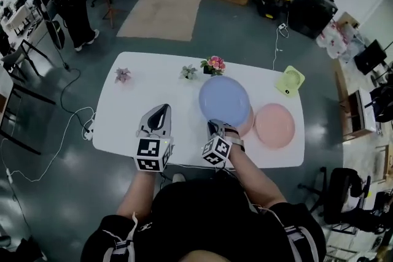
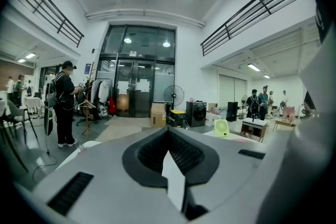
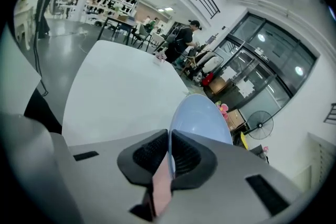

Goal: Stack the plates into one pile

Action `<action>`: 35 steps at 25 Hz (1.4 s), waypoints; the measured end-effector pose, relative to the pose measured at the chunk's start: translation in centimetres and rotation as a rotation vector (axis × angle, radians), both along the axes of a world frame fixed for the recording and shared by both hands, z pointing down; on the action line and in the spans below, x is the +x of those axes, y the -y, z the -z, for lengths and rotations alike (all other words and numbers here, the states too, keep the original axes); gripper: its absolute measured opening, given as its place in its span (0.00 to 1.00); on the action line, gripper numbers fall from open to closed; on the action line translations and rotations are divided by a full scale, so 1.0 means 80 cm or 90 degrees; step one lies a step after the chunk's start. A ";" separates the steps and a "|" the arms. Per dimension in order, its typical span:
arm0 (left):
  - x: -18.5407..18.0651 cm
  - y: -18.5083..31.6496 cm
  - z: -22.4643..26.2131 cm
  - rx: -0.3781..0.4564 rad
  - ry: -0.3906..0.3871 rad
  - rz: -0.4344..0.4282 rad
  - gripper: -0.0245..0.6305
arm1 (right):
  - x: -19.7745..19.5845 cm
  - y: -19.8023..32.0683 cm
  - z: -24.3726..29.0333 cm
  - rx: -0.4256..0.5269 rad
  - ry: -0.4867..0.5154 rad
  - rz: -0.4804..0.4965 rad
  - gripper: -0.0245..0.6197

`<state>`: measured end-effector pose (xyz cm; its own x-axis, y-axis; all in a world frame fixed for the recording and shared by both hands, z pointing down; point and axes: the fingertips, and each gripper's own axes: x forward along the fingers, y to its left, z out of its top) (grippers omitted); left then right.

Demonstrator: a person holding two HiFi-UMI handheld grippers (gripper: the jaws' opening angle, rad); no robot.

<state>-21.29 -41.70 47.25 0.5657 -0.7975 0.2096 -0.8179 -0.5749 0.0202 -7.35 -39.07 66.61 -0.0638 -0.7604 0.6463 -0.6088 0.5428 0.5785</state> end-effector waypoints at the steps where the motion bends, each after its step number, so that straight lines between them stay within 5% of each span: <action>1: 0.008 0.000 0.000 -0.001 0.002 -0.012 0.06 | 0.008 -0.003 -0.002 -0.003 0.002 -0.015 0.10; 9: 0.054 0.005 -0.013 -0.006 0.008 -0.070 0.06 | 0.053 -0.022 -0.040 -0.038 -0.014 -0.087 0.11; 20: 0.055 0.006 -0.015 -0.006 0.011 -0.068 0.06 | 0.048 -0.033 -0.090 -0.102 0.001 -0.068 0.11; 24: 0.044 0.011 -0.015 -0.008 0.009 -0.053 0.06 | 0.049 -0.037 -0.102 -0.138 0.056 -0.090 0.12; 27: 0.038 0.015 -0.014 -0.007 0.008 -0.046 0.06 | 0.048 -0.036 -0.090 -0.112 0.103 -0.092 0.14; 32: 0.035 0.019 -0.006 -0.006 0.002 -0.041 0.06 | 0.036 -0.036 -0.056 -0.101 0.247 -0.108 0.19; 35: 0.043 0.016 0.000 0.007 -0.005 -0.051 0.06 | 0.044 -0.020 0.005 0.008 0.350 -0.130 0.17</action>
<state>-17.89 -43.00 47.23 0.6296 -0.7516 0.1968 -0.7691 -0.6389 0.0204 -3.85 -37.46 66.23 -0.2387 -0.8002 0.5502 -0.9129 0.3781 0.1539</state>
